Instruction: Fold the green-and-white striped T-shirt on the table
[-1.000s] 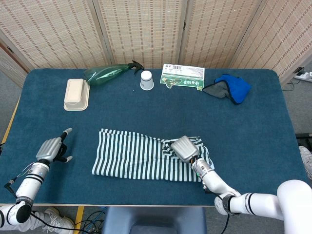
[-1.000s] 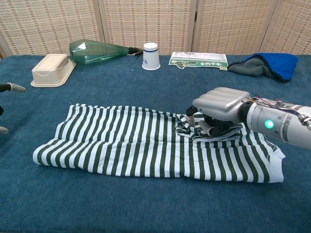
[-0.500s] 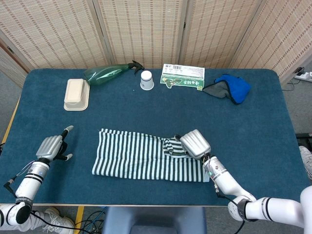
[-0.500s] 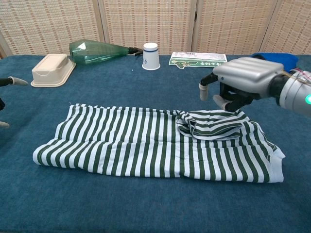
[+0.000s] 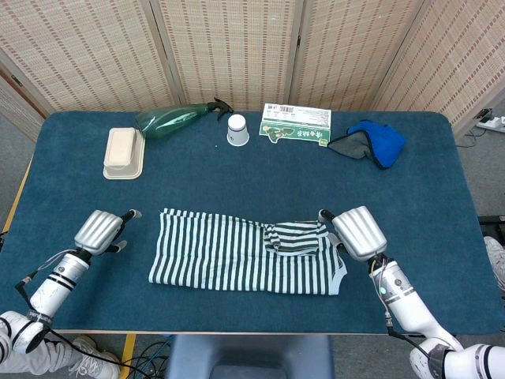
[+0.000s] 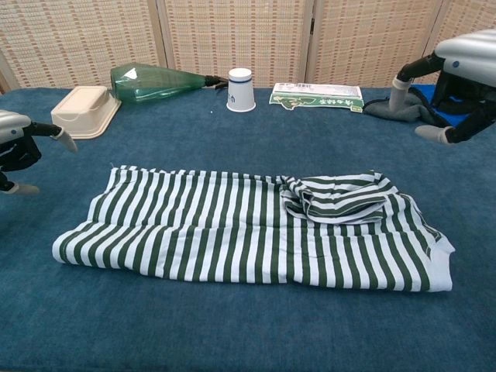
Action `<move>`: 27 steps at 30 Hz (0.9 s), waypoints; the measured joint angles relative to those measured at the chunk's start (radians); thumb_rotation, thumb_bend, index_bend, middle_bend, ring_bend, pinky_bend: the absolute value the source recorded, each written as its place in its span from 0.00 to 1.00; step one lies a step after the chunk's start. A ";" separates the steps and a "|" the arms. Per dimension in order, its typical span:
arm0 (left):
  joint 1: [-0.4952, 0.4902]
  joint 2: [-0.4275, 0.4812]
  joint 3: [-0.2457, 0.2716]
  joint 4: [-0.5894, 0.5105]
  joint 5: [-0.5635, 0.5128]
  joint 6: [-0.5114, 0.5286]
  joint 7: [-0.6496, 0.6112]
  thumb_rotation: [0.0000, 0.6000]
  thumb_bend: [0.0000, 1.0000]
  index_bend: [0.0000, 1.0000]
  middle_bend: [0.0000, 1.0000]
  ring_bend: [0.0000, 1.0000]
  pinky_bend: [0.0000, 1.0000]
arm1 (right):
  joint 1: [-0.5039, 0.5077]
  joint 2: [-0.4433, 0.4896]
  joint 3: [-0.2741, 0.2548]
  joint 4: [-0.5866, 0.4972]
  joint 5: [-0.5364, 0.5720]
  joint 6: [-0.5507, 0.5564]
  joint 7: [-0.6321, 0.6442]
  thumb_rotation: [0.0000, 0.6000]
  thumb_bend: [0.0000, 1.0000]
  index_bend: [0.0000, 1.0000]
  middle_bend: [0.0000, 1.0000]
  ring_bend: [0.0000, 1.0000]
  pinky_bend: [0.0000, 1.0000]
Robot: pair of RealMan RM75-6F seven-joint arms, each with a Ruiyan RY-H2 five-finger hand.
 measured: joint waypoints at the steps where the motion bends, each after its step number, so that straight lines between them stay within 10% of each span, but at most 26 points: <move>1: -0.006 -0.018 0.007 0.038 0.015 0.015 -0.016 1.00 0.25 0.33 0.87 0.80 0.95 | -0.008 0.006 -0.002 -0.005 -0.004 0.007 0.003 1.00 0.35 0.38 0.97 1.00 1.00; 14: -0.057 -0.271 0.105 0.490 0.163 0.199 -0.187 1.00 0.22 0.36 0.87 0.80 0.95 | -0.077 0.038 -0.016 -0.026 -0.028 0.029 0.014 1.00 0.35 0.38 0.97 1.00 1.00; 27: -0.063 -0.372 0.160 0.668 0.185 0.235 -0.204 1.00 0.22 0.35 0.87 0.80 0.95 | -0.103 0.042 -0.003 -0.033 -0.031 0.021 0.013 1.00 0.35 0.38 0.97 1.00 1.00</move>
